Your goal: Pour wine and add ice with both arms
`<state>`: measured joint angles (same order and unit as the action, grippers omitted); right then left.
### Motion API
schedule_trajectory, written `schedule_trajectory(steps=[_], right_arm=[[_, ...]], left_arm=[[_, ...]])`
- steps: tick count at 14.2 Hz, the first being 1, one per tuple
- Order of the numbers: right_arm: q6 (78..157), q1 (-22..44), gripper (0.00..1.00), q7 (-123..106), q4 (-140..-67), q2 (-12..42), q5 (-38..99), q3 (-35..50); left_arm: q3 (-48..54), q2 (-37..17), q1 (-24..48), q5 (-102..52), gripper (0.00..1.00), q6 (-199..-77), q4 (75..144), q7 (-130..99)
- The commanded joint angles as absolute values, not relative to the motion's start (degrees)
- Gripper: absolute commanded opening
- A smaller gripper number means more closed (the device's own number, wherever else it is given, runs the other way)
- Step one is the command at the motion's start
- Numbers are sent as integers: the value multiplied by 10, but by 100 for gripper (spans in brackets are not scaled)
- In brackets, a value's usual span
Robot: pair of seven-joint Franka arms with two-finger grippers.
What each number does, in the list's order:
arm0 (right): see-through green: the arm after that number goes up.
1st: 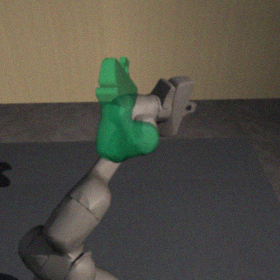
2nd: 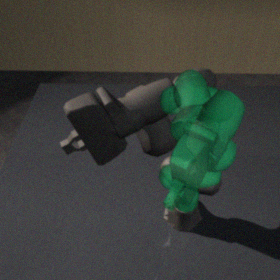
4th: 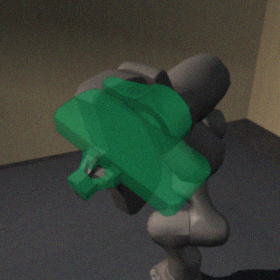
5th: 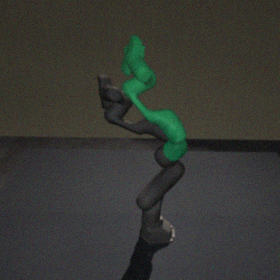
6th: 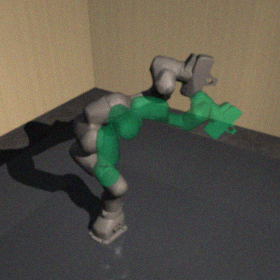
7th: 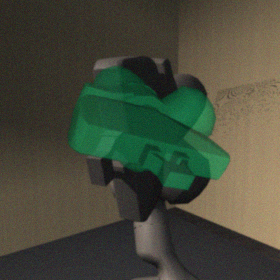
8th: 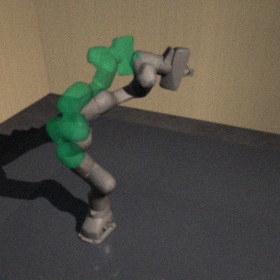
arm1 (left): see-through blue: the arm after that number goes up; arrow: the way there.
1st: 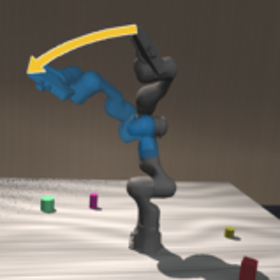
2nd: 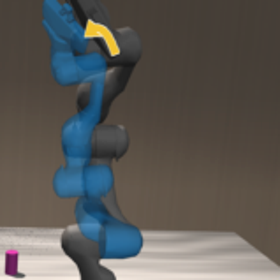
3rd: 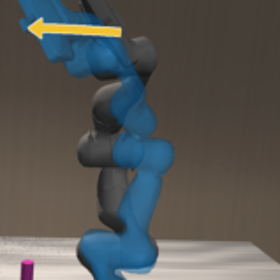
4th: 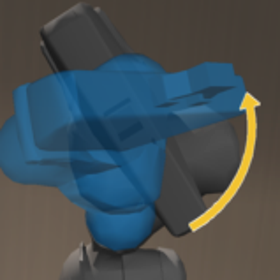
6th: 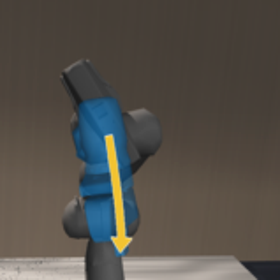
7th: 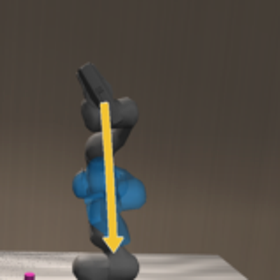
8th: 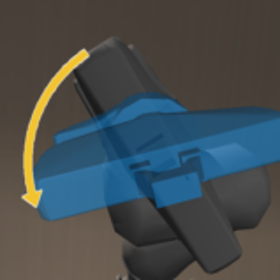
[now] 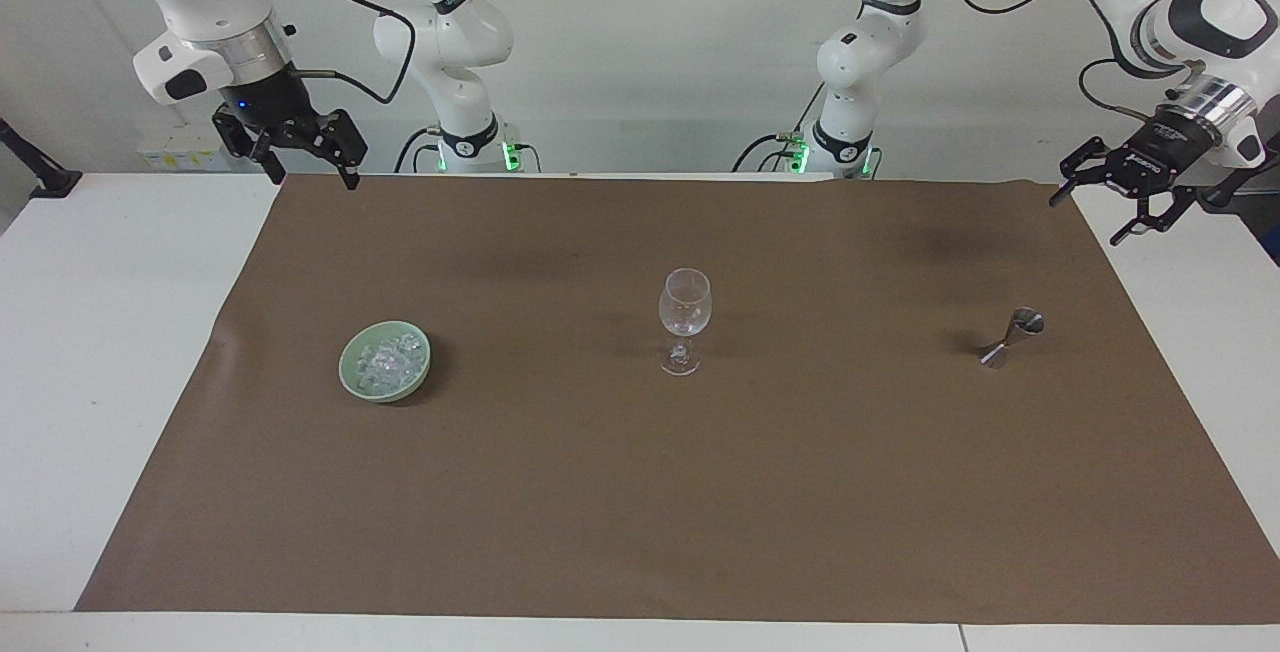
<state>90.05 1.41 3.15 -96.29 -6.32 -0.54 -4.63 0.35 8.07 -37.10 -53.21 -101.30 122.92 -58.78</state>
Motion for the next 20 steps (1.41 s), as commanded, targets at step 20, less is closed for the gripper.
schedule_trajectory(steps=[20], right_arm=[[901,12,100,19,-976,-76,0,-46]], left_arm=[[6,-17,-393,-719,100,-1080,1334,-463]])
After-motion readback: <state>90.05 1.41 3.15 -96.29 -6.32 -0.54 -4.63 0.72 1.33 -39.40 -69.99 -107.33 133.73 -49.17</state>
